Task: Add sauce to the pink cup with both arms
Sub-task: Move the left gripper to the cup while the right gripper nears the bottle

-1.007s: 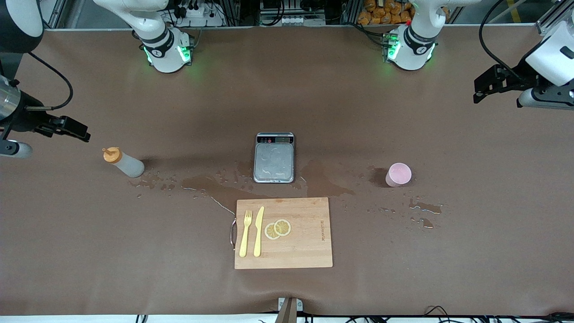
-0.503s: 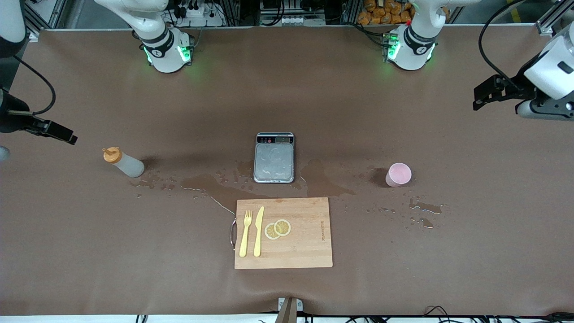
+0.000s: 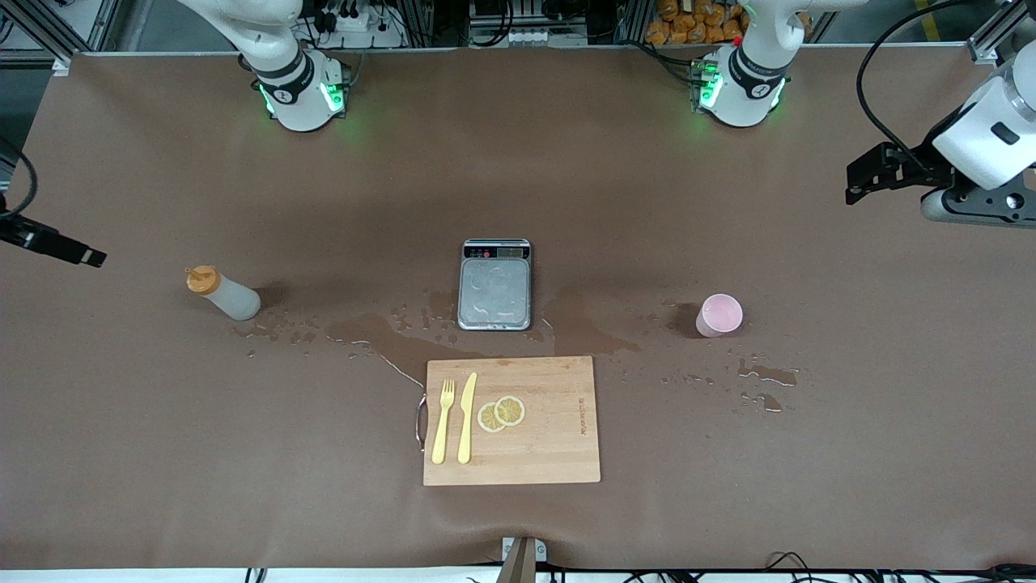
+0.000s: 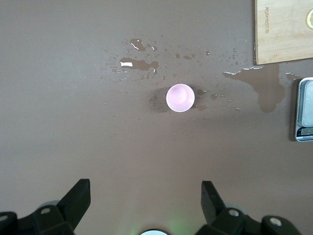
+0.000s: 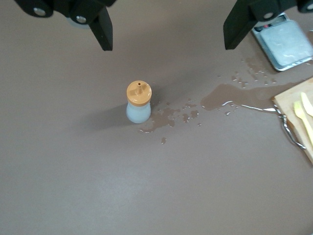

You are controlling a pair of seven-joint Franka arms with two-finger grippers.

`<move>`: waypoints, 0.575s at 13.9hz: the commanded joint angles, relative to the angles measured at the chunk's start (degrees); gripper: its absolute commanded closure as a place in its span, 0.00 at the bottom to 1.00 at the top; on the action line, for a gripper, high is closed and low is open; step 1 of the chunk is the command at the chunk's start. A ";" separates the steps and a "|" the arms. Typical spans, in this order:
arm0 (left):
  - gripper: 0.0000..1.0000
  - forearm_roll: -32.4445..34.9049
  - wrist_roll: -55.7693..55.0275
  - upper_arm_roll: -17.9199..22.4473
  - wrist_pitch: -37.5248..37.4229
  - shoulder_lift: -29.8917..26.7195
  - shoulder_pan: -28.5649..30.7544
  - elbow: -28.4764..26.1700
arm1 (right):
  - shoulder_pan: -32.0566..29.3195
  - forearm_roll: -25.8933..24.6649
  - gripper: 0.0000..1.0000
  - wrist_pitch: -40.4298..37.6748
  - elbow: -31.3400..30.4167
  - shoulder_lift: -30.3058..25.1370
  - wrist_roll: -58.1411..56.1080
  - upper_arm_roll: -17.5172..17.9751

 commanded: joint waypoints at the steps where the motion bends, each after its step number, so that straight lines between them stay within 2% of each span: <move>1: 0.00 -0.19 0.36 -0.04 0.31 -0.31 0.30 -0.11 | -3.09 2.70 0.00 -1.46 1.33 1.33 2.91 0.75; 3: 0.00 -0.19 0.36 -0.13 0.31 0.04 0.30 -0.11 | -3.79 2.70 0.00 -1.64 1.33 2.82 6.87 0.75; 8: 0.00 -0.27 0.27 -0.13 2.59 4.34 -0.05 -0.20 | -6.43 3.93 0.00 -3.66 1.33 5.81 7.06 0.84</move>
